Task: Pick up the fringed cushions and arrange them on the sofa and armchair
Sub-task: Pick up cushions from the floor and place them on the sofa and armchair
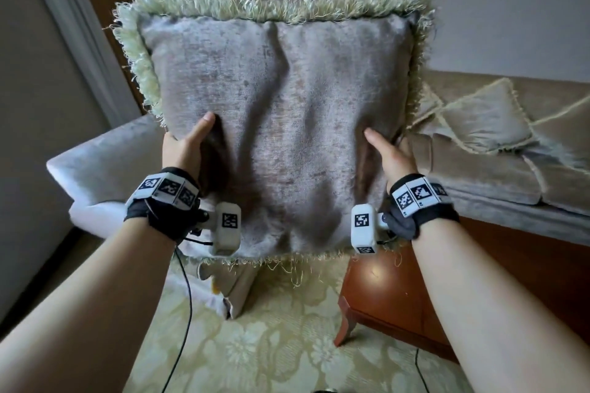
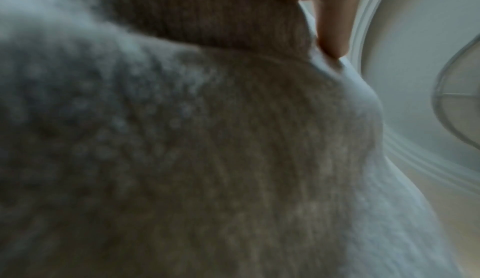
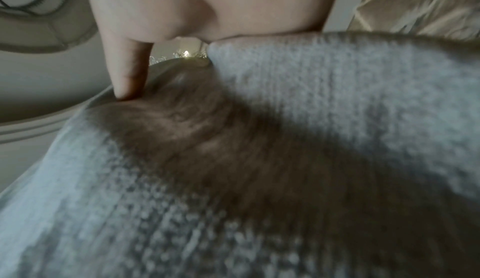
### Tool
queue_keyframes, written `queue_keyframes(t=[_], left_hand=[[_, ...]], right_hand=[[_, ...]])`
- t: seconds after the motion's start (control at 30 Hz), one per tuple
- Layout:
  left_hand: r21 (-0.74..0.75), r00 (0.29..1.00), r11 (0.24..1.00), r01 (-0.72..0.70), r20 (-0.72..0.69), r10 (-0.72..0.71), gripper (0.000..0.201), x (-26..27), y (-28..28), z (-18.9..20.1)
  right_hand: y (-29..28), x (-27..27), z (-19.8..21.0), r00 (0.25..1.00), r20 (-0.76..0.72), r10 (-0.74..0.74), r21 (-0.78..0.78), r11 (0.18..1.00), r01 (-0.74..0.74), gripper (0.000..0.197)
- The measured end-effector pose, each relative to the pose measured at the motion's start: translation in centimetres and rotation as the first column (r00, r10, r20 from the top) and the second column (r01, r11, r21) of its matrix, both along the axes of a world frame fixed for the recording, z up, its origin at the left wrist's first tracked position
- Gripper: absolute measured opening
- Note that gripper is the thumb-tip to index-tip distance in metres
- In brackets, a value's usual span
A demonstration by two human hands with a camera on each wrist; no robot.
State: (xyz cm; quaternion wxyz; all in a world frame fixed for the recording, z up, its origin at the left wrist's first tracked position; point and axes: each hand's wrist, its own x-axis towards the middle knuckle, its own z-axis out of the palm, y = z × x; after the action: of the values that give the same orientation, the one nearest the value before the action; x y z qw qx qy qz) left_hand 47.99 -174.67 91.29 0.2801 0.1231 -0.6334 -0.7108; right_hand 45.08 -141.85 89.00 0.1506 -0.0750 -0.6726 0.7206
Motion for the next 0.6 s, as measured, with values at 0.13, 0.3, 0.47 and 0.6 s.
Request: queue_keyframes(t=[0.13, 0.3, 0.47, 0.6], left_hand=[[-0.043, 0.988, 0.989, -0.139, 0.065, 0.142, 0.058, -3.8, -4.1, -0.9], [-0.034, 0.943, 0.951, -0.306, 0.127, 0.308, 0.064, -8.2, -8.2, -0.3], [-0.032, 0.893, 0.9, -0.435, 0.113, 0.436, 0.07, -10.5, -11.6, -0.1], [-0.004, 0.85, 0.853, -0.521, 0.091, 0.52, 0.095, -12.5, -16.3, 0.2]], right_hand=[[-4.9, -8.2, -2.1, 0.992, 0.022, 0.127, 0.002, 0.992, -0.127, 0.103], [-10.5, -17.5, -2.8, 0.974, 0.072, 0.217, 0.072, 0.972, -0.222, 0.072], [-16.9, -24.3, -2.5, 0.919, 0.074, 0.387, -0.044, 0.922, -0.384, 0.082], [-23.2, -30.3, -3.8, 0.887, 0.048, 0.459, -0.078, 0.887, -0.454, 0.096]])
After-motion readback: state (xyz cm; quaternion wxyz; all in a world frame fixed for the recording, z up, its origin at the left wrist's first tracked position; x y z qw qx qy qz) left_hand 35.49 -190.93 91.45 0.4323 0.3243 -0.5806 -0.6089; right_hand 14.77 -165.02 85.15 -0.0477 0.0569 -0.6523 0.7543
